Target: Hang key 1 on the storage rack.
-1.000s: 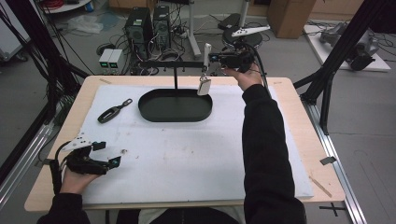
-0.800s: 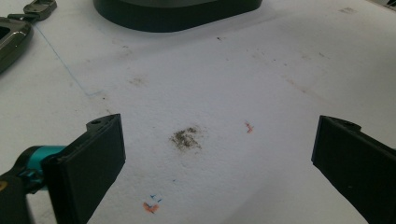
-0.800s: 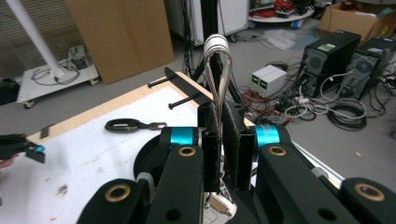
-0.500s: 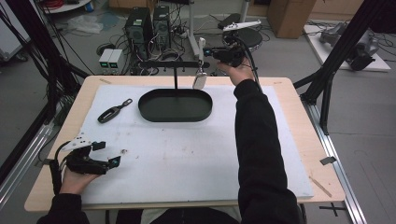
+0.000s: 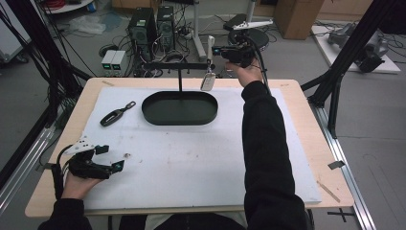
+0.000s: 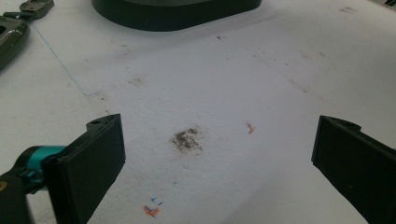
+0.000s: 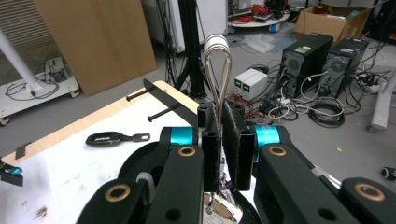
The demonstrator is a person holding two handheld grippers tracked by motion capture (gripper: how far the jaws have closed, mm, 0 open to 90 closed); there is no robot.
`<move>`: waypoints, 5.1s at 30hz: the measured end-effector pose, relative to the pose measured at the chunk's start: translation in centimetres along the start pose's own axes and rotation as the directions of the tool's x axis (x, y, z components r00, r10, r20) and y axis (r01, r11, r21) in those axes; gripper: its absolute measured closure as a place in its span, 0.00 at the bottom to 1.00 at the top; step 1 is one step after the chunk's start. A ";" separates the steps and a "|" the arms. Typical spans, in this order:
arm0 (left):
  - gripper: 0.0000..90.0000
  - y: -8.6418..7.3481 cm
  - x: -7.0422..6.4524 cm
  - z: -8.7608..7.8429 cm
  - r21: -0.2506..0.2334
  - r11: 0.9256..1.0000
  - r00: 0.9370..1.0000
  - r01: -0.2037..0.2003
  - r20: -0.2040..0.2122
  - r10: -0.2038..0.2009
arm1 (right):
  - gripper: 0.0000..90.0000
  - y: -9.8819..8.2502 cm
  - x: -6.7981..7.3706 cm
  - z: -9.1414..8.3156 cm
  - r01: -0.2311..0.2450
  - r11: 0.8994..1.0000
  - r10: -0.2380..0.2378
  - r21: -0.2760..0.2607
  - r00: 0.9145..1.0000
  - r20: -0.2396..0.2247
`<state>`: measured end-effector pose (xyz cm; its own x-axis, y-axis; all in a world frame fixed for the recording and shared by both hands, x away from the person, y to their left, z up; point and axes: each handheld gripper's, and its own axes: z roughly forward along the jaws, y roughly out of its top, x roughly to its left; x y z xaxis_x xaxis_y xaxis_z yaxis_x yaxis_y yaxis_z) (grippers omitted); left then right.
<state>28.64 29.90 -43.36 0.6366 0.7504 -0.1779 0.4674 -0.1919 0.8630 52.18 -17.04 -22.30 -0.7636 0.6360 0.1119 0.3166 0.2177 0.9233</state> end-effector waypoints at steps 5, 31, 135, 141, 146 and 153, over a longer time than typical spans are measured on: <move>0.04 0.0 0.0 0.0 0.003 1.000 1.000 -0.001 0.000 0.001 | 0.96 -0.2 -0.5 0.2 -0.015 1.000 0.015 -0.003 1.000 0.020; 0.04 0.0 0.1 0.2 0.006 1.000 1.000 0.000 0.002 0.000 | 0.93 -1.8 -3.6 1.5 -0.101 0.995 0.100 0.012 0.994 0.043; 0.04 0.3 -0.1 0.4 0.010 1.000 1.000 0.004 0.013 -0.004 | 0.01 -21.1 2.3 -8.9 -0.057 0.960 0.046 0.273 0.998 0.046; 0.04 0.3 -0.2 0.3 0.008 1.000 1.000 0.002 0.010 -0.002 | 0.01 -22.5 3.0 -10.3 -0.060 0.969 0.050 0.240 0.998 0.046; 0.04 0.3 -0.2 0.3 0.009 1.000 1.000 0.004 0.009 -0.004 | 0.01 -23.7 3.0 -11.4 -0.082 0.973 0.071 0.216 0.996 0.059; 0.04 0.3 -0.2 0.3 0.009 1.000 1.000 0.006 0.005 -0.006 | 0.01 -25.2 3.2 -12.2 -0.101 0.972 0.087 0.211 0.993 0.074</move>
<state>28.84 29.54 -43.23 0.6367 0.7484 -0.1857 0.4766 -0.1928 0.8577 34.86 -29.51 -40.70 -0.6894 0.7056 0.1638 0.5032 0.3039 0.8090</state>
